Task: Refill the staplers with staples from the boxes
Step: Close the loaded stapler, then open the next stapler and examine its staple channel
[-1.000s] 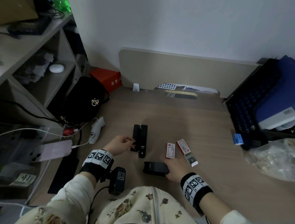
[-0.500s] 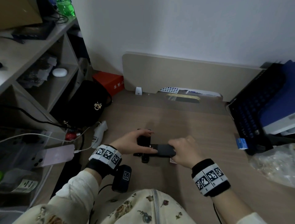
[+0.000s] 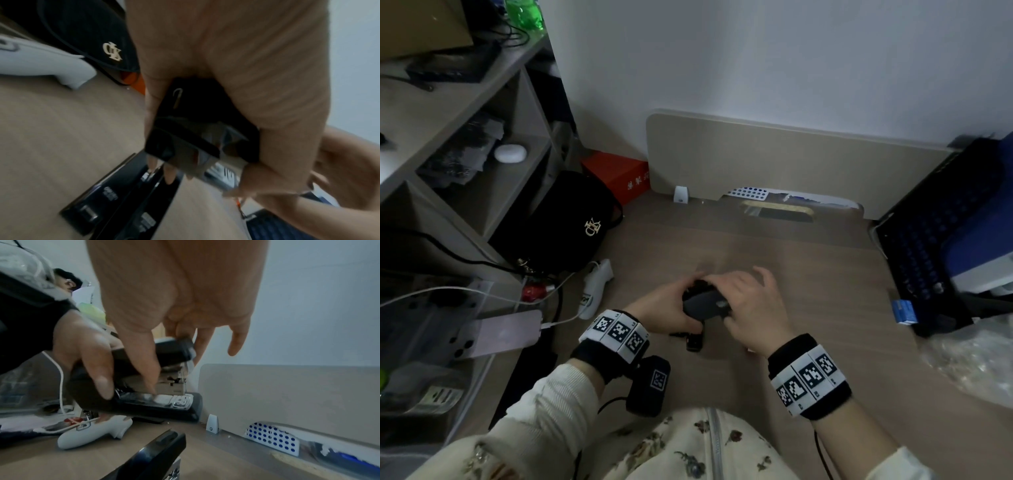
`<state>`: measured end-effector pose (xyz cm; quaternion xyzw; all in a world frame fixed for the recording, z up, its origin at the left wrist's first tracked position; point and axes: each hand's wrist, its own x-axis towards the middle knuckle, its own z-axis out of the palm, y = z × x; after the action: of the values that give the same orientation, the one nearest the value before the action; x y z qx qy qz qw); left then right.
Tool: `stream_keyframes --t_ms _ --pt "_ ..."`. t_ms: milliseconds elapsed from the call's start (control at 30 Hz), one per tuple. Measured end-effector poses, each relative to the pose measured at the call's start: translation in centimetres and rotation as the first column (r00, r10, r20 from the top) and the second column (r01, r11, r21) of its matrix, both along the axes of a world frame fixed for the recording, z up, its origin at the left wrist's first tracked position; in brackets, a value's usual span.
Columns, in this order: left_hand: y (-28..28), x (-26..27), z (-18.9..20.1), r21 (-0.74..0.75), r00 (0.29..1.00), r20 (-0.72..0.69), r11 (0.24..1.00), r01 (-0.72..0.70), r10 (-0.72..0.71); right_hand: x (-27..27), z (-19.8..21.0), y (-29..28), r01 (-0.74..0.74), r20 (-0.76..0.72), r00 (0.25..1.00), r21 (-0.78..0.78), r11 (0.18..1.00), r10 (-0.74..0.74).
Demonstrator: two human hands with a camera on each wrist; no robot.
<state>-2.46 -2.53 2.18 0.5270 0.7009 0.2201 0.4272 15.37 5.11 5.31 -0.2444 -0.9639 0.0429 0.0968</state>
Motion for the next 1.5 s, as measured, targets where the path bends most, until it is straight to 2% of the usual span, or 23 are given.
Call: stream_keyframes --t_ms 67,167,233,300,400,467,600,800,933,1033,1167,1500 --pt "-0.1 -0.8 -1.1 0.000 0.966 0.131 0.974 -0.226 0.224 0.4 -0.2 0.4 0.062 -0.022 0.998 -0.054 0.997 -0.063" --pt "-0.2 -1.7 -2.4 -0.043 0.781 0.253 0.813 -0.580 0.571 1.0 -1.2 1.1 0.107 -0.044 0.993 -0.115 0.988 -0.112" --pt "-0.3 -2.5 -3.1 -0.088 0.704 0.251 0.740 -0.667 0.664 1.3 -1.9 1.4 0.111 -0.030 0.993 -0.170 0.979 -0.118" --pt "-0.4 -3.4 -3.7 -0.131 0.704 0.186 0.727 -0.674 0.686 1.6 -2.5 1.4 0.120 0.006 0.993 -0.205 0.971 -0.122" --pt "-0.7 -4.3 -4.2 -0.198 0.764 -0.030 0.746 -0.636 0.644 1.9 -3.4 1.6 0.142 0.061 0.990 -0.259 0.955 -0.131" --pt "-0.8 -4.6 -4.9 -0.233 0.780 -0.126 0.746 -0.624 0.613 2.2 -4.0 1.9 0.155 0.078 0.987 -0.291 0.944 -0.138" --pt "-0.5 -4.5 -5.7 -0.272 0.817 -0.230 0.771 -0.575 0.528 2.9 -5.4 2.5 0.199 0.150 0.976 -0.322 0.926 -0.158" --pt "0.0 -4.2 -6.0 -0.269 0.863 -0.296 0.831 -0.487 0.410 4.0 -6.5 2.5 0.230 0.146 0.971 -0.373 0.899 -0.188" --pt "0.2 -3.7 -5.9 -0.283 0.868 -0.418 0.869 -0.405 0.268 4.5 -6.8 2.4 0.252 0.187 0.964 -0.406 0.879 -0.190" --pt "0.6 -3.4 -5.8 -0.287 0.846 -0.510 0.896 -0.340 0.157 4.7 -7.4 2.4 0.267 0.203 0.960 -0.437 0.859 -0.195" --pt "1.3 -3.2 -6.0 -0.307 0.849 -0.521 0.909 -0.283 0.088 4.8 -8.0 2.3 0.275 0.210 0.957 -0.439 0.856 -0.200" --pt "1.4 -2.2 -6.3 -0.303 0.864 -0.499 0.920 -0.247 0.068 4.4 -8.1 2.1 0.244 0.257 0.957 -0.458 0.855 -0.135"
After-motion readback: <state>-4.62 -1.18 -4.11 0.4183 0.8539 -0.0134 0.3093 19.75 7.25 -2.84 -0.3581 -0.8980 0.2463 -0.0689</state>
